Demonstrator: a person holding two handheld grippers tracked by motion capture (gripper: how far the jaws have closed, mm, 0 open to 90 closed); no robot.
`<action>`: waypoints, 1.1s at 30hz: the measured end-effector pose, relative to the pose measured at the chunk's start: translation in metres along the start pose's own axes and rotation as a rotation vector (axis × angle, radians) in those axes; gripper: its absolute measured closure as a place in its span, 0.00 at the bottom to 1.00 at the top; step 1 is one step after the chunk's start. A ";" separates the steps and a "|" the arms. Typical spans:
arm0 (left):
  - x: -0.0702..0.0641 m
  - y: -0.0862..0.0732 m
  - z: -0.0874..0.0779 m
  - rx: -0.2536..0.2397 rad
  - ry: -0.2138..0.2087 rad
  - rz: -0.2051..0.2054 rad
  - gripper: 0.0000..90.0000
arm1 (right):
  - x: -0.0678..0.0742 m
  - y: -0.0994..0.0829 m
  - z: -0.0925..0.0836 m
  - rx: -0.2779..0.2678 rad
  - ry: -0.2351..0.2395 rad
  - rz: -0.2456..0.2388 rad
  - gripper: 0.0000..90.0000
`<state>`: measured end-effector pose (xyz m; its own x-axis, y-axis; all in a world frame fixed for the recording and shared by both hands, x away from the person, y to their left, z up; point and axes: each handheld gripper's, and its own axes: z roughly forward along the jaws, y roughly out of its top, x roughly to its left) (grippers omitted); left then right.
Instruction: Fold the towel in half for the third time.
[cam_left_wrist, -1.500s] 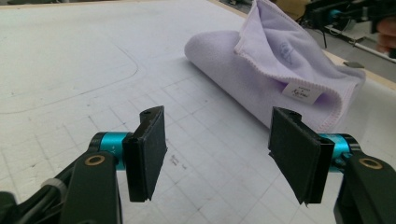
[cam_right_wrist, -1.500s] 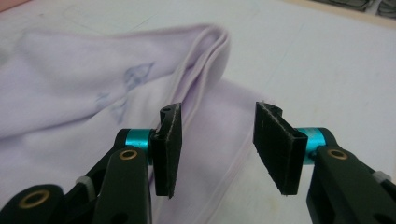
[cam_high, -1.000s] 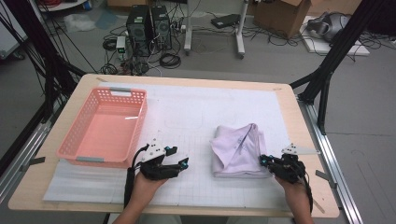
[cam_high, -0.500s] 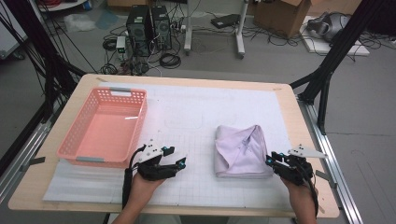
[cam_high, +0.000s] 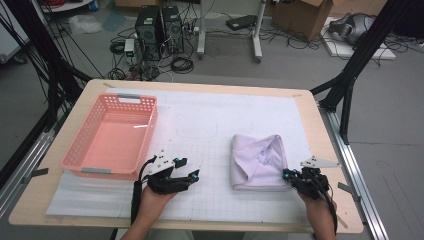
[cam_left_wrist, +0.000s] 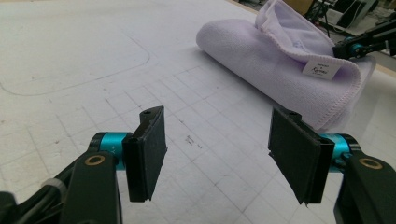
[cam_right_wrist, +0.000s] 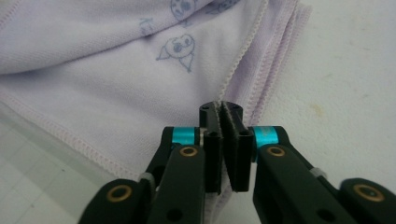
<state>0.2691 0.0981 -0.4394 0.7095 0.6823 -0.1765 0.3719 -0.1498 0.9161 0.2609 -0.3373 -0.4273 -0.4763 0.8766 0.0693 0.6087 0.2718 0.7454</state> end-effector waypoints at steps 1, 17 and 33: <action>0.000 0.000 0.000 -0.002 -0.001 0.001 0.41 | 0.000 0.000 -0.001 -0.006 -0.009 0.002 0.87; 0.005 0.000 -0.004 -0.005 0.007 -0.014 0.41 | 0.053 0.063 0.043 -0.020 0.153 -0.142 0.60; 0.004 -0.004 -0.006 0.002 0.012 -0.016 0.41 | 0.059 0.070 0.064 0.031 0.152 -0.226 0.99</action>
<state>0.2671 0.1058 -0.4414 0.6960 0.6934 -0.1863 0.3843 -0.1406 0.9124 0.3160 -0.2412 -0.4133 -0.6905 0.7233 0.0044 0.4945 0.4676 0.7327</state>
